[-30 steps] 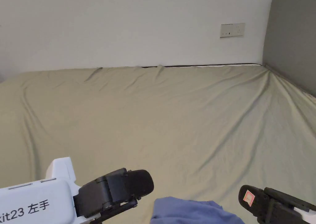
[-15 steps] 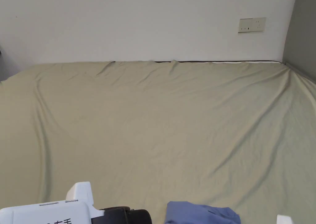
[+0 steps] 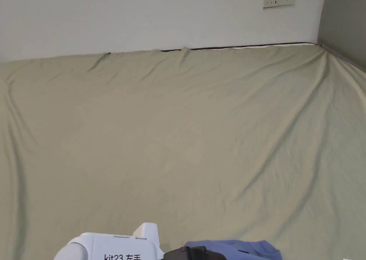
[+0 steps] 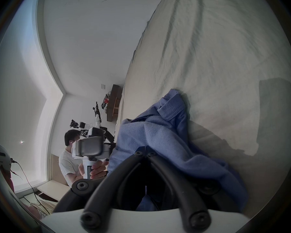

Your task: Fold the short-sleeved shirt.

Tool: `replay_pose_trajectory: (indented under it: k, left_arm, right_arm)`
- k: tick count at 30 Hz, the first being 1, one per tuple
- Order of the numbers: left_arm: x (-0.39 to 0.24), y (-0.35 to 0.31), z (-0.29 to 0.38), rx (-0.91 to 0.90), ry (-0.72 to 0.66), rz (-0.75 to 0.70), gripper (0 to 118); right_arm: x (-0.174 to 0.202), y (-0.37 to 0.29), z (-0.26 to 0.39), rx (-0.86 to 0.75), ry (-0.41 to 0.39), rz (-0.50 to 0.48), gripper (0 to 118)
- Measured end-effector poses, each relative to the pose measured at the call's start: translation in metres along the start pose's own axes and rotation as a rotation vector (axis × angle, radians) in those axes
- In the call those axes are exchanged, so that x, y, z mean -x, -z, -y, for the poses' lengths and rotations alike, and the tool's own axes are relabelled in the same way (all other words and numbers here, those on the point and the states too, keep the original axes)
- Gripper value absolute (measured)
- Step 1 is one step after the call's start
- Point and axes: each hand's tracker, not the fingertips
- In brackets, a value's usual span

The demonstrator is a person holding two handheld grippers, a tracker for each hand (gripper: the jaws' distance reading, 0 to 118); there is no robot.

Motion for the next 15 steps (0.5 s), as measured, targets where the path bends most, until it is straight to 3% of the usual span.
replay_pose_trajectory:
  k: [2,3,4,6,7,8,9,13,15]
  left_arm:
    - [0.004,0.010,-0.002,0.027,-0.009,-0.020,101]
    - [0.006,0.008,-0.004,0.026,-0.015,0.011,97]
    - [0.005,0.002,-0.007,0.040,-0.029,0.033,81]
    - [0.006,-0.003,-0.012,0.063,-0.074,-0.005,62]
    - [0.006,-0.007,-0.015,0.100,-0.055,-0.045,62]
    - [0.007,-0.008,-0.016,0.096,-0.048,-0.036,34]
    - [0.003,-0.010,-0.015,0.117,-0.052,0.025,26]
    - [-0.010,-0.017,-0.020,0.169,0.020,-0.014,24]
    - [-0.011,-0.033,-0.025,0.165,0.060,0.021,20]
  right_arm:
    - [-0.001,0.000,0.000,0.001,0.002,-0.002,0]
    - [0.000,0.001,0.000,0.004,0.001,0.000,0]
    - [0.000,0.001,-0.001,0.005,-0.002,-0.001,0]
    - [0.002,-0.001,-0.002,0.009,-0.006,0.004,0]
    - [0.007,-0.003,-0.001,0.008,-0.020,0.019,0]
    - [0.010,-0.005,0.000,0.006,-0.036,0.026,0]
    - [0.016,-0.008,0.001,0.007,-0.061,0.035,0]
    - [0.044,-0.032,0.006,-0.041,-0.174,0.124,0]
    - [0.054,-0.045,0.010,-0.087,-0.180,0.115,0]
